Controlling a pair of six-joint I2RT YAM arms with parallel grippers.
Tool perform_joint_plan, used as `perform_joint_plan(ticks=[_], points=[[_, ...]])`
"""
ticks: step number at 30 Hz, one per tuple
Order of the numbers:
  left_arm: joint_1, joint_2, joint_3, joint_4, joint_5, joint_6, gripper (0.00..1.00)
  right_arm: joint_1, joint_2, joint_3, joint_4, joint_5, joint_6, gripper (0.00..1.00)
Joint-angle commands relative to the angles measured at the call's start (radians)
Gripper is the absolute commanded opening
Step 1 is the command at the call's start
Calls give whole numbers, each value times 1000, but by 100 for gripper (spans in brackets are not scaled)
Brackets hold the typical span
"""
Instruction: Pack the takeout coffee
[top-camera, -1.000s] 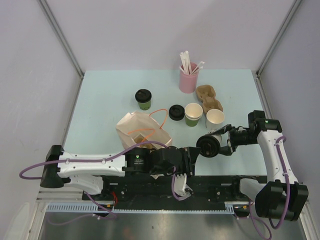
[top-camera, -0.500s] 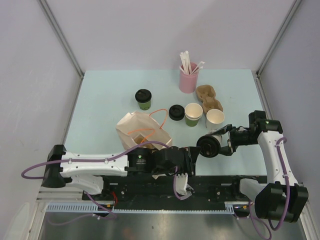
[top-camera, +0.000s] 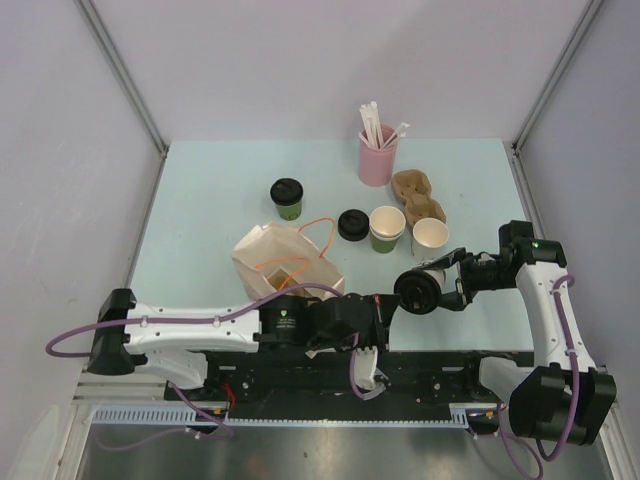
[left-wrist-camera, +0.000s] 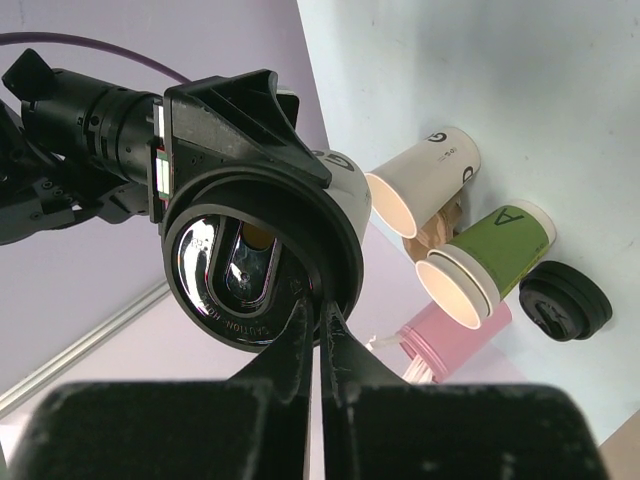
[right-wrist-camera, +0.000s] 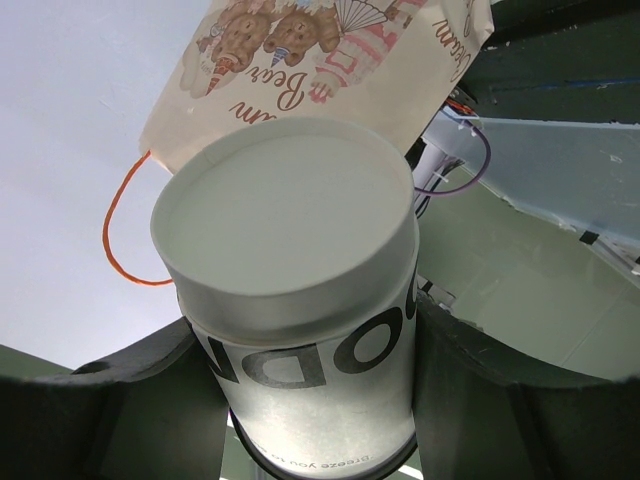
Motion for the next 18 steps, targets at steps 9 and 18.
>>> perform_joint_plan(ticks=[9, 18], points=[[8, 12, 82, 33, 73, -133, 0, 3, 12, 39, -157, -16, -35, 6], [8, 24, 69, 31, 113, -188, 0, 3, 92, 38, -165, 45, -121, 27]])
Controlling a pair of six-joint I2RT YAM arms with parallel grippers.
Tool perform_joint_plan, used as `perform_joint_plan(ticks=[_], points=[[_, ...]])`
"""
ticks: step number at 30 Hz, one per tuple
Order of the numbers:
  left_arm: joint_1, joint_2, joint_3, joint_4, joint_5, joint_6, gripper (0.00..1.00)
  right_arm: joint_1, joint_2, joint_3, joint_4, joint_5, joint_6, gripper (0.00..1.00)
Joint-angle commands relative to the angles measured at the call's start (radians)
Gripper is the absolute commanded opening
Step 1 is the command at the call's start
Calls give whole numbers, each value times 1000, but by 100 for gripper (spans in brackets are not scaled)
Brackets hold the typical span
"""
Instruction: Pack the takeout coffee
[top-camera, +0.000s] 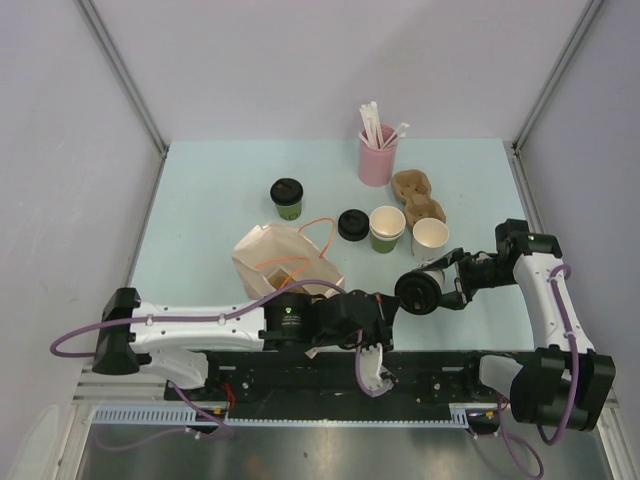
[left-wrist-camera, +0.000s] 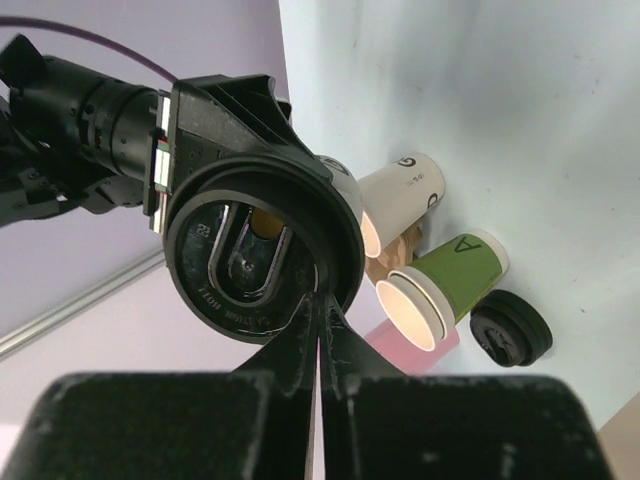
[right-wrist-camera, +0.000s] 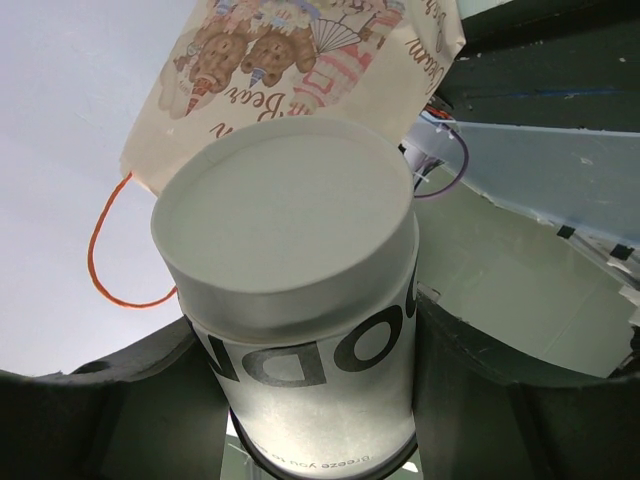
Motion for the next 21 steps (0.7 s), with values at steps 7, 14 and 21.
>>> perform_joint_plan(ticks=[7, 14, 21], points=[[2, 22, 24, 48, 85, -84, 0, 2, 128, 35, -157, 68, -165, 29], [0, -1, 27, 39, 68, -140, 1, 3, 183, 34, -158, 97, -193, 15], [-8, -63, 27, 14, 77, -365, 14, 14, 272, -20, -177, 18, -279, 10]])
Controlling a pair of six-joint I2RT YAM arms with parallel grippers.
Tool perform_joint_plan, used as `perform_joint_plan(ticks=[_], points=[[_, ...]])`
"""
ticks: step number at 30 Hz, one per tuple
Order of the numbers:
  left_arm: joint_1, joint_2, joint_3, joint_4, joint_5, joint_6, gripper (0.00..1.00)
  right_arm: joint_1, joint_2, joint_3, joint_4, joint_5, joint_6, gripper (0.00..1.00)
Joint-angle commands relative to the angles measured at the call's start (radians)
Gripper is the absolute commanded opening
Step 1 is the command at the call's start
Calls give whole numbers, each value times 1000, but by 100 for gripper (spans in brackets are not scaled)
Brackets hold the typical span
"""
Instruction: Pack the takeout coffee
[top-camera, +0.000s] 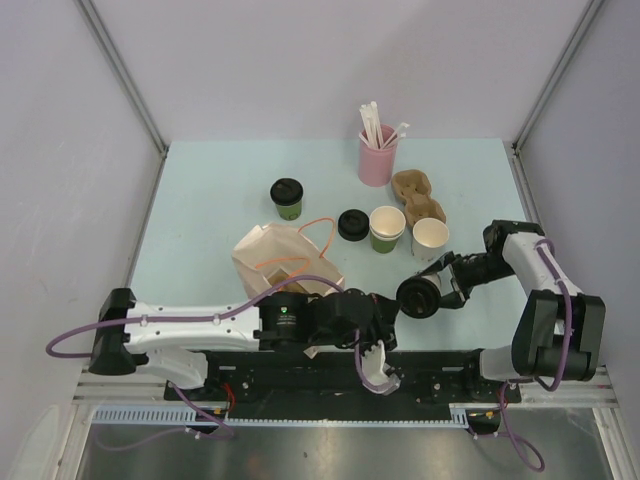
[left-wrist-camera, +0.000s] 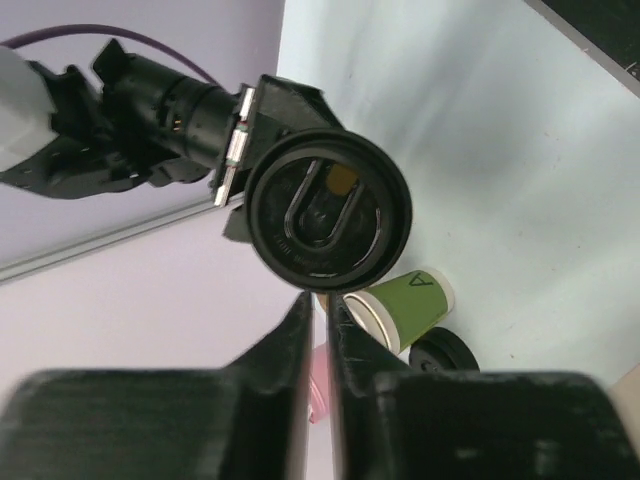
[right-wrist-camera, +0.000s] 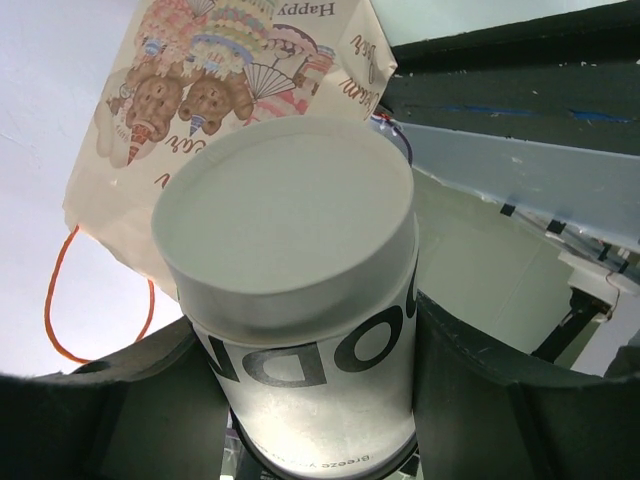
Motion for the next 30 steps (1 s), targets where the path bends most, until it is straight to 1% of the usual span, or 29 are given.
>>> perform_joint_plan(ticks=[1, 2, 3, 6, 8, 11, 12, 14, 15, 17, 18, 20, 21, 24, 26, 28, 30], points=[[-12, -60, 31, -4, 27, -191, 24, 16, 44, -26, -174, -55, -72, 10], [-14, -58, 35, -4, 39, -203, 30, 24, 53, -28, -174, -62, -73, 9], [-17, -55, 52, -2, 42, -226, 41, 31, 72, -29, -174, -64, -88, 10], [-32, -21, 95, -2, 36, -252, 50, 53, 87, -31, -178, -68, -79, 10], [-46, 28, 129, -2, 25, -290, 51, 56, 89, -31, -173, -64, -64, 9], [-80, 110, 233, -4, -56, -476, 51, 38, 72, -31, -168, -61, -33, 7], [-89, 127, 279, -5, -121, -582, 51, 31, 64, -31, -165, -59, -23, 6], [-109, 152, 305, -5, -165, -687, 51, 19, 40, -31, -158, -52, 3, 5], [-110, 152, 316, -5, -174, -803, 51, 11, 35, -31, -156, -49, 10, 4], [-112, 149, 322, -5, -189, -916, 53, 10, 18, -31, -148, -53, 25, 4], [-112, 149, 328, -5, -191, -1020, 53, 8, 17, -31, -148, -53, 28, 4], [-112, 146, 336, -7, -179, -1117, 53, 5, 7, -31, -148, -45, 33, 4], [-112, 141, 339, -8, -177, -1208, 55, -1, 3, -31, -147, -44, 39, 4], [-112, 141, 344, -8, -194, -1300, 59, -4, -8, -31, -138, -47, 54, 4], [-110, 158, 347, -8, -223, -1292, 59, -4, -8, -31, -135, -45, 53, 4], [-101, 175, 338, -7, -241, -1288, 56, -5, -8, -31, -130, -50, 57, 4], [-89, 180, 321, -4, -231, -1286, 55, -5, -9, -31, -124, -58, 63, 3]])
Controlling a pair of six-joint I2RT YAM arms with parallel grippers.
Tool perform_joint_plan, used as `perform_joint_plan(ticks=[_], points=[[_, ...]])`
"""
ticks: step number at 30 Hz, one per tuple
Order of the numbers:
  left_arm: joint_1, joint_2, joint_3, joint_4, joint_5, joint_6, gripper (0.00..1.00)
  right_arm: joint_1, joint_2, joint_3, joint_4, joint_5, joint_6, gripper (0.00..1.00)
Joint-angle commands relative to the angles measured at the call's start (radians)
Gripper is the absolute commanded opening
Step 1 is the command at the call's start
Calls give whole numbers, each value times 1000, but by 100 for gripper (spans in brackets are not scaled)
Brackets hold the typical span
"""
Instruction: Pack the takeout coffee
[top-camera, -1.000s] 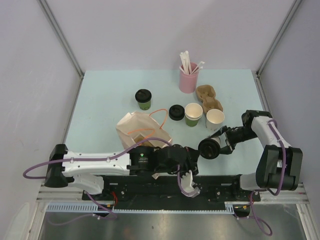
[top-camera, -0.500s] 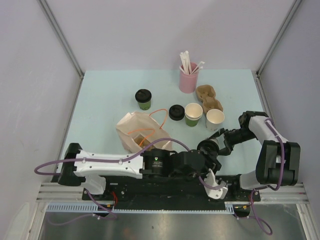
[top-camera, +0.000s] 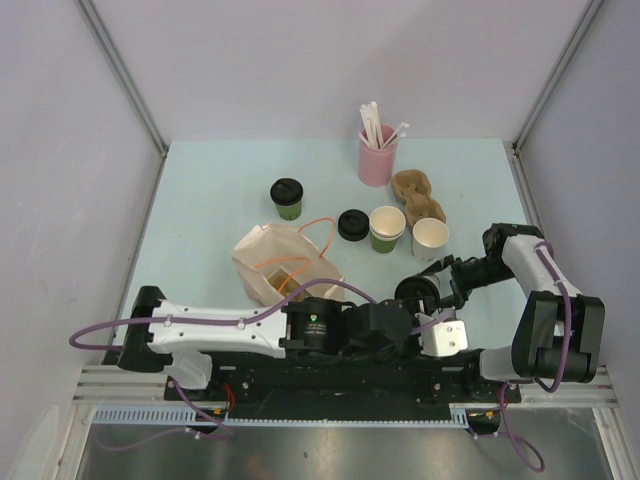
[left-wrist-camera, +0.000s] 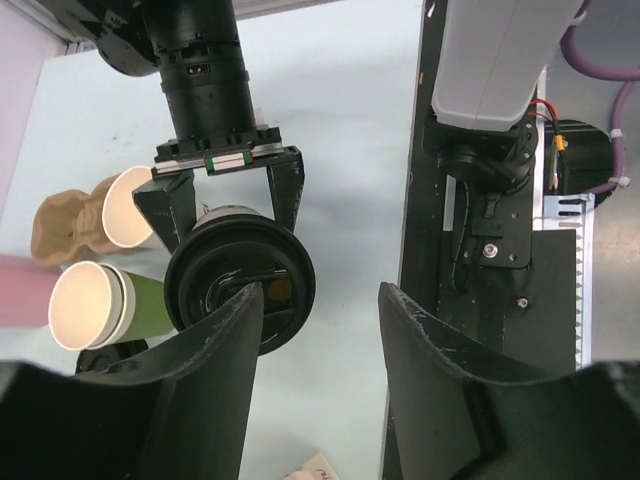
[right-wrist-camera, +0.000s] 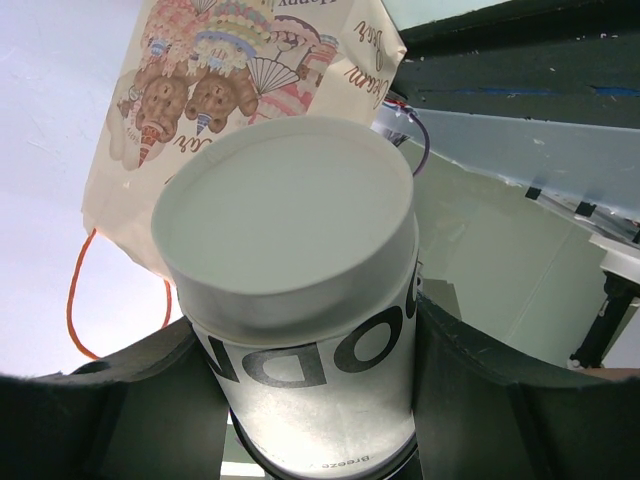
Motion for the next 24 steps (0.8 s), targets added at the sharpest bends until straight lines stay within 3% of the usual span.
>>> perform_joint_plan(ticks=[1, 4, 6, 24], points=[[20, 15, 15, 14, -28, -93, 54, -5, -27, 2, -124, -23, 23, 3], [19, 35, -5, 19, 21, -24, 49, -5, -17, 1, -125, -22, 8, 3], [20, 67, -1, 17, -19, 5, 47, -7, -11, 2, -123, -28, 0, 3], [25, 96, -12, 25, -33, 37, 50, -28, -5, 2, -137, -49, -37, 3]])
